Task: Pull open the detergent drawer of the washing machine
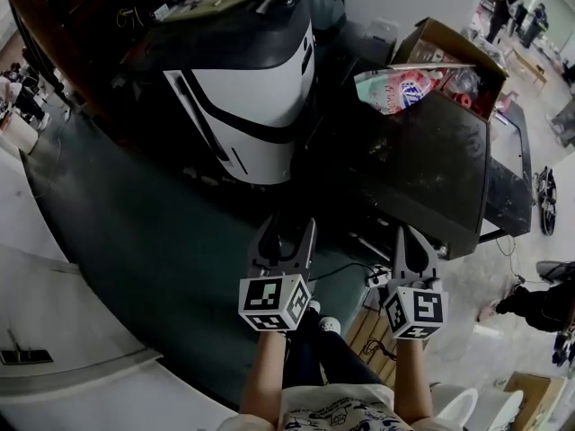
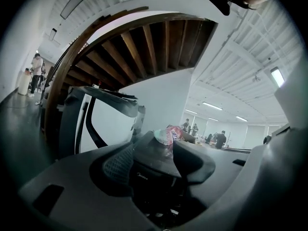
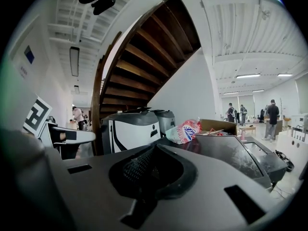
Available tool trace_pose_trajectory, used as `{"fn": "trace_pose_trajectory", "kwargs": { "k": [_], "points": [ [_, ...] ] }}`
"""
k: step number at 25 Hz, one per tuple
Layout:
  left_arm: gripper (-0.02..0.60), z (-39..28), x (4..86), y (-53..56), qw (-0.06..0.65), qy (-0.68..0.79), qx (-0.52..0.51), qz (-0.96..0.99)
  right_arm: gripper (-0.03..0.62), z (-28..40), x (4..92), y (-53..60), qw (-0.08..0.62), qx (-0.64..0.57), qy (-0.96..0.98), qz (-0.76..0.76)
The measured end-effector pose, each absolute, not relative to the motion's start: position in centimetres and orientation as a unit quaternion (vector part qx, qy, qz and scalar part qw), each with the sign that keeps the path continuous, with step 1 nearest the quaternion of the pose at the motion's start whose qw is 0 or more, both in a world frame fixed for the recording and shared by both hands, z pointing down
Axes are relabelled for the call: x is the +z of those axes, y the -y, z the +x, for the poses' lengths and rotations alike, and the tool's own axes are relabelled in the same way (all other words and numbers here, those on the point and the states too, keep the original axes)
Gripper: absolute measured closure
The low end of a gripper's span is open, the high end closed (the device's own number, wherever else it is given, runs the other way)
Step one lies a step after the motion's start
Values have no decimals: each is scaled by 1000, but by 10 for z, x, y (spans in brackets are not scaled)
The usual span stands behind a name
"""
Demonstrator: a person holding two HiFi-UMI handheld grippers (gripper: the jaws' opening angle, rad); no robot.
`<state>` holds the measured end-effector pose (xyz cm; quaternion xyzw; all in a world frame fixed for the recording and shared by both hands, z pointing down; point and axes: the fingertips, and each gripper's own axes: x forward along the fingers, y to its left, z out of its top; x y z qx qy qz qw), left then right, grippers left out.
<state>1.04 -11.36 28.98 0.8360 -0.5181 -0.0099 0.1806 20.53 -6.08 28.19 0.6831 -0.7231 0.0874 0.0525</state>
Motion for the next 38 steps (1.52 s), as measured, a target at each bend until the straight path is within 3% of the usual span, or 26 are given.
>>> {"fn": "trace_pose_trajectory", "kwargs": {
  "k": [38],
  "points": [
    [318, 70, 523, 226, 459, 369, -146, 795, 580, 192, 432, 135, 100, 120, 706, 690]
  ]
}}
